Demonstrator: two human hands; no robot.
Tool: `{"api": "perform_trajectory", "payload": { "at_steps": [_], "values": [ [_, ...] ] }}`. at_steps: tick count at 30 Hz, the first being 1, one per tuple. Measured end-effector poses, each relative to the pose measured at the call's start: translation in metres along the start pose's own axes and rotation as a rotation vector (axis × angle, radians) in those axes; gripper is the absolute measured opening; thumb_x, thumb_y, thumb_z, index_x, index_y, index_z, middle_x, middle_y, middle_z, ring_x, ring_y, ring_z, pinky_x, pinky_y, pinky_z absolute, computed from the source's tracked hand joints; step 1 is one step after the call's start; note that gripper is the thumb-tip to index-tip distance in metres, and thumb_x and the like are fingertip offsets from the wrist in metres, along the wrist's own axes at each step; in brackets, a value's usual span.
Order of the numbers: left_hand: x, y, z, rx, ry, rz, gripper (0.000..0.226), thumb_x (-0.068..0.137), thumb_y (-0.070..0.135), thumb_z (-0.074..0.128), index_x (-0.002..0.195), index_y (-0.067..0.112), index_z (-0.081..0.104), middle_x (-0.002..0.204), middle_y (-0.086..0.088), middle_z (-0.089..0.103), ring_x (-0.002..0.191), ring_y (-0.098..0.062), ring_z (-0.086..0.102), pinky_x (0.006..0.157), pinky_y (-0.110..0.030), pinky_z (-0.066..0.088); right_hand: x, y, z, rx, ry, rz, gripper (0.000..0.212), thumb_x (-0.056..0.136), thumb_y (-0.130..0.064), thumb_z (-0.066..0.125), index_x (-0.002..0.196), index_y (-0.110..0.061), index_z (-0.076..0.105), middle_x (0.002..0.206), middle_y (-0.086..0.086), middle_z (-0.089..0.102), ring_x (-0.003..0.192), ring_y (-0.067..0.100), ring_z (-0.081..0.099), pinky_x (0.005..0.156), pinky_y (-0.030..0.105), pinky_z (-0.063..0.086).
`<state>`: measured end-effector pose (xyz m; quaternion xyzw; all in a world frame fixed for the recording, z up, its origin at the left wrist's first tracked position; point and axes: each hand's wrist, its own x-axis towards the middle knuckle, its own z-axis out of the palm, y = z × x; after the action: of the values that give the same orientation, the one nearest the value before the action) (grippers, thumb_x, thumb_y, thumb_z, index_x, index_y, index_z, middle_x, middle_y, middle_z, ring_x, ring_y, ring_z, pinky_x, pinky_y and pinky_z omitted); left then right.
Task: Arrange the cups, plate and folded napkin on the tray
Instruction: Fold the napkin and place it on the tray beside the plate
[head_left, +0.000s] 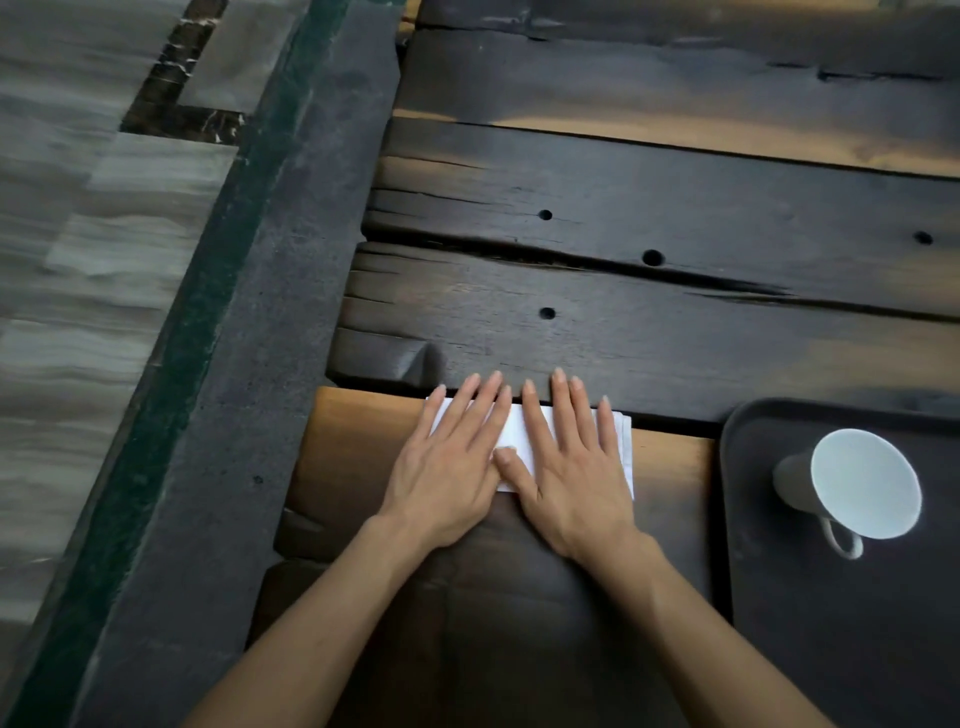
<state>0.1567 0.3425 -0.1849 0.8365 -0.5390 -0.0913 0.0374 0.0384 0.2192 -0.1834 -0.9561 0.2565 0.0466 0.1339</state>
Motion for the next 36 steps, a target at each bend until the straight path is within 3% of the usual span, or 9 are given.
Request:
{"api": "perform_trajectory", "payload": {
  "at_steps": [7,16,18,19,21,23,28,32,36],
  "values": [
    [-0.015,-0.026,0.002,0.020,0.001,-0.158,0.063,0.106,0.044,0.017,0.162,0.014,0.014,0.171,-0.006,0.011,0.157,-0.019,0.008,0.126,-0.046,0.006,-0.008,0.025,-0.006,-0.071,0.011,0.075,0.071,0.101,-0.059,0.020,0.160,-0.019,0.022,0.168,0.012,0.014,0.155,0.027,0.012,0.122,0.058,0.011],
    [-0.017,-0.010,-0.005,-0.112,0.007,-0.339,0.069,0.106,0.048,0.017,0.162,0.014,-0.003,0.171,-0.004,-0.010,0.157,-0.016,-0.009,0.127,-0.043,-0.004,-0.020,0.042,-0.015,0.067,0.056,0.195,0.070,0.103,-0.051,0.024,0.161,-0.014,0.012,0.168,0.015,0.004,0.156,0.027,-0.001,0.125,0.051,0.000],
    [-0.022,0.004,-0.014,-0.243,0.063,-0.489,0.071,0.106,0.048,0.031,0.163,0.013,0.007,0.171,-0.004,0.002,0.157,-0.016,0.003,0.126,-0.042,0.004,-0.026,0.039,-0.024,0.288,0.126,0.276,0.069,0.104,-0.045,0.037,0.159,-0.009,0.017,0.167,0.014,0.013,0.155,0.024,0.006,0.126,0.045,0.001],
    [-0.026,0.009,-0.019,-0.311,0.129,-0.555,0.068,0.104,0.044,0.042,0.161,0.013,0.022,0.169,-0.005,0.020,0.154,-0.019,0.019,0.122,-0.043,0.016,-0.031,0.038,-0.029,0.395,0.188,0.349,0.068,0.103,-0.042,0.044,0.157,-0.008,0.024,0.164,0.014,0.023,0.153,0.026,0.016,0.125,0.043,0.009],
    [-0.030,0.014,-0.029,-0.457,0.253,-0.686,0.051,0.099,0.038,0.057,0.146,0.018,0.050,0.146,-0.003,0.054,0.130,-0.022,0.050,0.104,-0.042,0.037,-0.038,0.038,-0.039,0.491,0.278,0.508,0.064,0.098,-0.040,0.056,0.151,-0.008,0.038,0.149,0.014,0.044,0.139,0.030,0.038,0.117,0.044,0.027],
    [-0.029,0.012,-0.037,-0.601,0.241,-0.828,0.044,0.095,0.039,0.063,0.135,0.021,0.059,0.126,-0.001,0.066,0.108,-0.020,0.061,0.093,-0.039,0.048,-0.040,0.041,-0.048,0.543,0.202,0.653,0.060,0.094,-0.041,0.061,0.144,-0.010,0.046,0.134,0.010,0.057,0.126,0.031,0.051,0.107,0.043,0.038],
    [-0.017,0.003,-0.044,-0.832,0.140,-1.038,0.037,0.090,0.041,0.070,0.122,0.022,0.068,0.112,0.005,0.073,0.109,-0.022,0.065,0.097,-0.044,0.053,-0.031,0.042,-0.055,0.677,-0.015,0.857,0.039,0.092,-0.047,0.059,0.120,-0.020,0.065,0.108,-0.003,0.073,0.108,0.024,0.064,0.087,0.032,0.047],
    [-0.011,-0.001,-0.041,-0.919,0.065,-1.055,0.014,0.094,0.034,0.064,0.105,0.028,0.069,0.108,0.004,0.071,0.105,-0.023,0.066,0.095,-0.047,0.055,-0.025,0.041,-0.049,0.732,-0.016,0.898,0.035,0.087,-0.049,0.062,0.106,-0.021,0.071,0.098,-0.006,0.074,0.095,0.020,0.068,0.086,0.036,0.054],
    [-0.013,-0.003,-0.049,-0.935,0.053,-1.052,0.008,0.096,0.033,0.062,0.103,0.031,0.065,0.114,0.004,0.069,0.107,-0.021,0.065,0.095,-0.048,0.055,-0.028,0.049,-0.051,0.858,-0.016,0.921,0.029,0.076,-0.048,0.068,0.088,-0.022,0.073,0.085,-0.008,0.075,0.087,0.017,0.071,0.084,0.039,0.057]
  ]
}}
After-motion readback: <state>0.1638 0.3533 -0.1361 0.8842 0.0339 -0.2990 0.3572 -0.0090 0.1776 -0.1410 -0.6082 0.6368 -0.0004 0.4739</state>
